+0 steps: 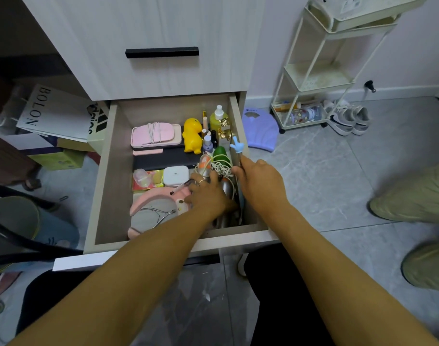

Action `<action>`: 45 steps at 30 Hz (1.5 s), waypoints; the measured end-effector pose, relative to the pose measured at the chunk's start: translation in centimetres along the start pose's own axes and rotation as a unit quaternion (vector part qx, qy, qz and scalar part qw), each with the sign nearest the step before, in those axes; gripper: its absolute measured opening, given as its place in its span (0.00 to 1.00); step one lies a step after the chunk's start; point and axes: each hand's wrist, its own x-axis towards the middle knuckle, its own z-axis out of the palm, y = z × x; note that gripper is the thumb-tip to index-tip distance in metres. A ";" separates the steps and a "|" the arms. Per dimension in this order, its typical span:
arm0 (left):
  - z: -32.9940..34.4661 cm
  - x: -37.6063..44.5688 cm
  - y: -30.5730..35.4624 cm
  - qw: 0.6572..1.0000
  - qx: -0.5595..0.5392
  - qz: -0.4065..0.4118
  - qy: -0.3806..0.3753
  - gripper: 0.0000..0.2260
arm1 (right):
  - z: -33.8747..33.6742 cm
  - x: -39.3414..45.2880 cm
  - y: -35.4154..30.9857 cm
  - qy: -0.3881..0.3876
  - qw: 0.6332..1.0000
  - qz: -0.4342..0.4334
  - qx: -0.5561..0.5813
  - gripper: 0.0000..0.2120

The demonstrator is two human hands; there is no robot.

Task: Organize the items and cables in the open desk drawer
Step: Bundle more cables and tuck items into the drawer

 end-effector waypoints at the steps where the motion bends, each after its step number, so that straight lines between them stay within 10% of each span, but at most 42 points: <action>1: -0.1 0.1 -0.3 1.000 -0.024 0.006 -0.007 0.50 | -0.1 0.1 -0.5 -0.009 0.999 -0.006 -0.038 0.16; 18: -2.7 1.5 -6.4 0.977 -0.127 0.166 -0.028 0.30 | 2.6 3.8 -6.1 -0.235 0.911 -0.021 -0.338 0.11; 25: -3.7 2.5 -8.4 0.928 -0.337 0.152 -0.054 0.19 | 2.4 4.6 -5.7 -0.219 0.962 0.023 -0.159 0.12; 37: -4.3 2.4 -8.6 0.932 -0.361 0.041 -0.014 0.07 | 6.8 4.2 -4.5 -0.228 0.966 0.108 -0.054 0.21; 45: -5.0 2.3 -8.4 0.911 -0.411 0.012 0.039 0.07 | 7.1 4.7 -4.1 -0.135 0.984 0.113 -0.008 0.10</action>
